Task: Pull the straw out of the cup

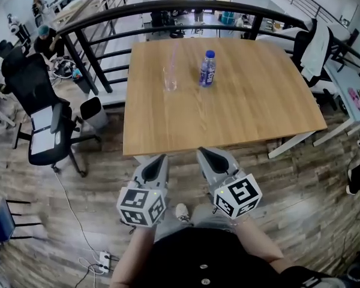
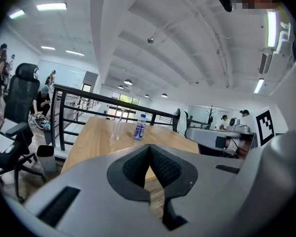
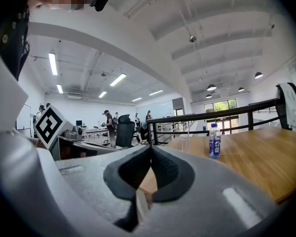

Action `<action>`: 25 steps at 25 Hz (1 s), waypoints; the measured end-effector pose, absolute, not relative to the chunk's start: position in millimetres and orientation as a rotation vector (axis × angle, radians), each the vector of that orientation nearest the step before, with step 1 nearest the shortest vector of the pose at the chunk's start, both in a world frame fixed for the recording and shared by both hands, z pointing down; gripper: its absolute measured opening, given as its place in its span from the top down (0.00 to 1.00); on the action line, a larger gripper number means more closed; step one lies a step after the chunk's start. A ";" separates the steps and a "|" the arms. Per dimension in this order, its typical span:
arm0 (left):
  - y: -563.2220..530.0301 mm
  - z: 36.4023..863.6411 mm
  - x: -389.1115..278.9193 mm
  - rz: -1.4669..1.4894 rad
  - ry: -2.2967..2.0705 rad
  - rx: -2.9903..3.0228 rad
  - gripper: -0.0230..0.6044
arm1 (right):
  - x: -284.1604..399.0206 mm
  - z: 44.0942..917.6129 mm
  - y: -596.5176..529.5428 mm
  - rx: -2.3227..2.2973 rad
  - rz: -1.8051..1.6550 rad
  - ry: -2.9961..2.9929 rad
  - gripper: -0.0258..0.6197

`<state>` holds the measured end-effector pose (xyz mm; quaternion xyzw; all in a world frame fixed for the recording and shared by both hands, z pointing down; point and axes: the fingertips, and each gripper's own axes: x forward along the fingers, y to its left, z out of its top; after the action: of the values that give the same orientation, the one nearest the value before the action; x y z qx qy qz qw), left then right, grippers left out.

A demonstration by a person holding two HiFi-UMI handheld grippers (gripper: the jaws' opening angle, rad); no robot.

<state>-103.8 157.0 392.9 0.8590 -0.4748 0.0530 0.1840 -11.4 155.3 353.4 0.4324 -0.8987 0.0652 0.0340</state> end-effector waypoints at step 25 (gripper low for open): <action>-13.9 407.3 -99.2 0.116 -1.283 2.400 0.94 | -15.1 364.4 -22.5 1.269 0.257 -2.813 0.96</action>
<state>-99.2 -13.9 407.3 0.8620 -0.4609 0.0416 0.2070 -15.1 -22.5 364.4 0.4097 -0.9082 0.0828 0.0224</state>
